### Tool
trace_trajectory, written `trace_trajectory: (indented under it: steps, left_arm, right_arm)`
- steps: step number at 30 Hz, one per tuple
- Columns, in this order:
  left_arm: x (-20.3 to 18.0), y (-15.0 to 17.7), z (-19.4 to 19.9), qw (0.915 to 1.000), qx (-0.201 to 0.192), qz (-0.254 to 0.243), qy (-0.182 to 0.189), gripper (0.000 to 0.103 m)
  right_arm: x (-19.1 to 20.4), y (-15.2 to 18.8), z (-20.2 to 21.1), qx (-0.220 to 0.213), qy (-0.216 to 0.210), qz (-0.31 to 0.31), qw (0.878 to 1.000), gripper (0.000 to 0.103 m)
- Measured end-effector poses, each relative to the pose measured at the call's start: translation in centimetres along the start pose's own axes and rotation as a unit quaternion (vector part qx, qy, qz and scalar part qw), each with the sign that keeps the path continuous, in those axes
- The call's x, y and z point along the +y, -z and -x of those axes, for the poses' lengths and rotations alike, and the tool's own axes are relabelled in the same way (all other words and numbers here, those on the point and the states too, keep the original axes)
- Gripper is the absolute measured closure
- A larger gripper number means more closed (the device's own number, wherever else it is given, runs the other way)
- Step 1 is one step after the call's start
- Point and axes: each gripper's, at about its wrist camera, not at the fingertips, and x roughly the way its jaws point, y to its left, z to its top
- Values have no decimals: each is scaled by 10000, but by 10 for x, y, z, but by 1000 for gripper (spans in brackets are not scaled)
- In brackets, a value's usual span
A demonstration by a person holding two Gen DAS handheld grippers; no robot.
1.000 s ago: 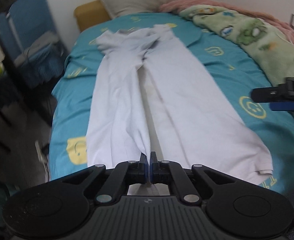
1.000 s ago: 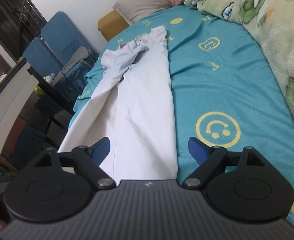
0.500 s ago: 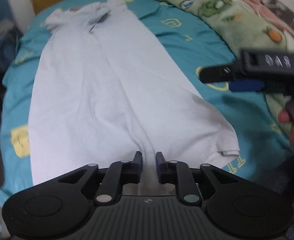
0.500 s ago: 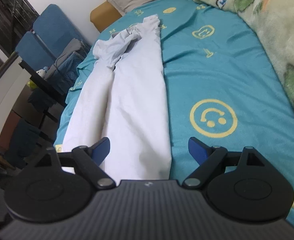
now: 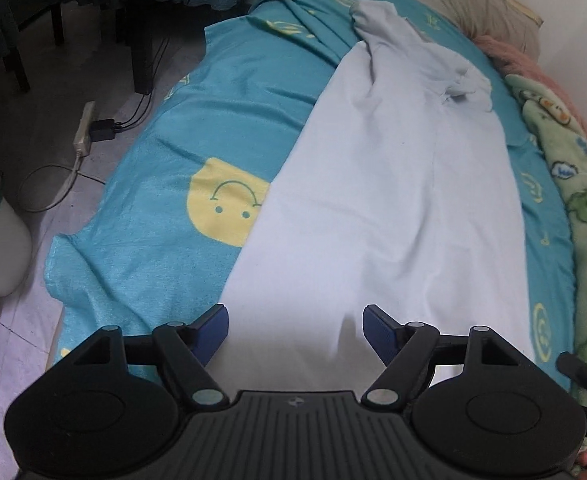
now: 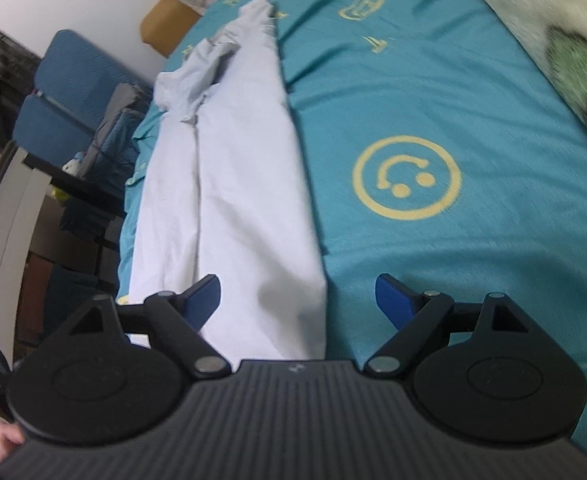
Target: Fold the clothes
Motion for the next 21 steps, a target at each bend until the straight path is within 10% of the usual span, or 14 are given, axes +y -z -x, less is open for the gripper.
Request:
trace_trajectory:
  steps: [5,12,16,18,20,21]
  left_arm:
    - [-5,13,2,9994,-61,-174,-277,29]
    - [-51,30,29,9839,-298,-851,1544,26]
    - [-82,39,19,9801,-189,-1403,1394,27]
    - [-76,36,19,9821,-203,-1356,1292,39]
    - [-70,33,19,9840,-218,-1309,1189,92]
    - [-67,32,19,9849,-226,-1286,1138,101]
  right_arm:
    - [0,1,-2,50,54,33,10000,17]
    - [12,1,8,-190,-26,322,9993,17]
    - [13,0,6,-203,-21,333,9992,17]
    - [12,0,6,-208,-3,307,9993,17]
    - [11,0,6,-230,23,290,9993,17]
    - [11,0,6,-242,36,282,9993,17]
